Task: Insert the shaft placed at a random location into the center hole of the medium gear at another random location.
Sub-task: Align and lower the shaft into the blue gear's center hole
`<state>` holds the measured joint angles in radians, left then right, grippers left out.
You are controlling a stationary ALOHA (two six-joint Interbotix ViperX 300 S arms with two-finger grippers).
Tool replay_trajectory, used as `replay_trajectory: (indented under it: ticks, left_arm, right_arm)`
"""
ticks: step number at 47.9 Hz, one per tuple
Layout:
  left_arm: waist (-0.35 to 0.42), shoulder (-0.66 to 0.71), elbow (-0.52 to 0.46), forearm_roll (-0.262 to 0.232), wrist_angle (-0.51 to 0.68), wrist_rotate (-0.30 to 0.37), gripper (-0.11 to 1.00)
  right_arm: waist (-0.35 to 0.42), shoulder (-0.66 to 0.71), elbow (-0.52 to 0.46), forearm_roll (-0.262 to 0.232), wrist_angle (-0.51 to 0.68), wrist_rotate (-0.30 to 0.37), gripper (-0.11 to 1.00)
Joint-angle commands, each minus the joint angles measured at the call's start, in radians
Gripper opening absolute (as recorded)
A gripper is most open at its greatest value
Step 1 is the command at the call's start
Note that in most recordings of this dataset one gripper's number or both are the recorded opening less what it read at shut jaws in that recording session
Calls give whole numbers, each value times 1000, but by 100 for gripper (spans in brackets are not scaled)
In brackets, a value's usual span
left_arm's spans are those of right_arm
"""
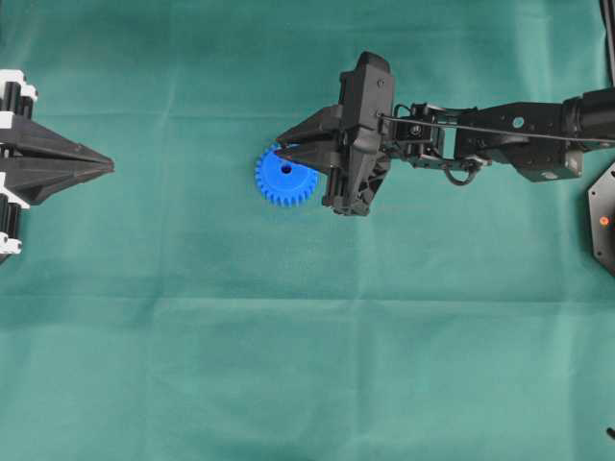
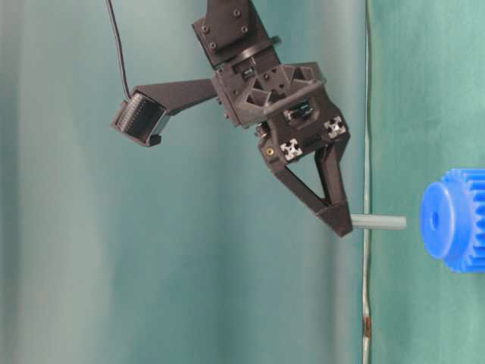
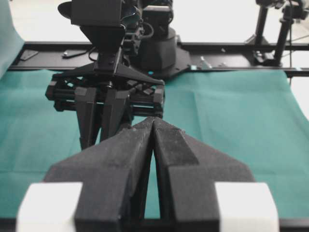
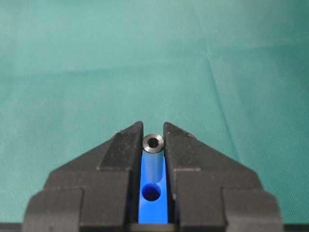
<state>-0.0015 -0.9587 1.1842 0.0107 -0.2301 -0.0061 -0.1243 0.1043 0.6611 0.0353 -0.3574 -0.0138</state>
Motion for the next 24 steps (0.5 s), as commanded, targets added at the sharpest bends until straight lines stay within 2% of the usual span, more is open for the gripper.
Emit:
replay_trajectory:
  ticks: [1, 24]
  left_arm:
    - [2, 6, -23, 3, -5, -2, 0]
    - [2, 8, -23, 3, -2, -2, 0]
  right_arm:
    - [3, -15, -23, 3, -14, -6, 13]
    - [8, 26, -23, 15, -35, -5, 13]
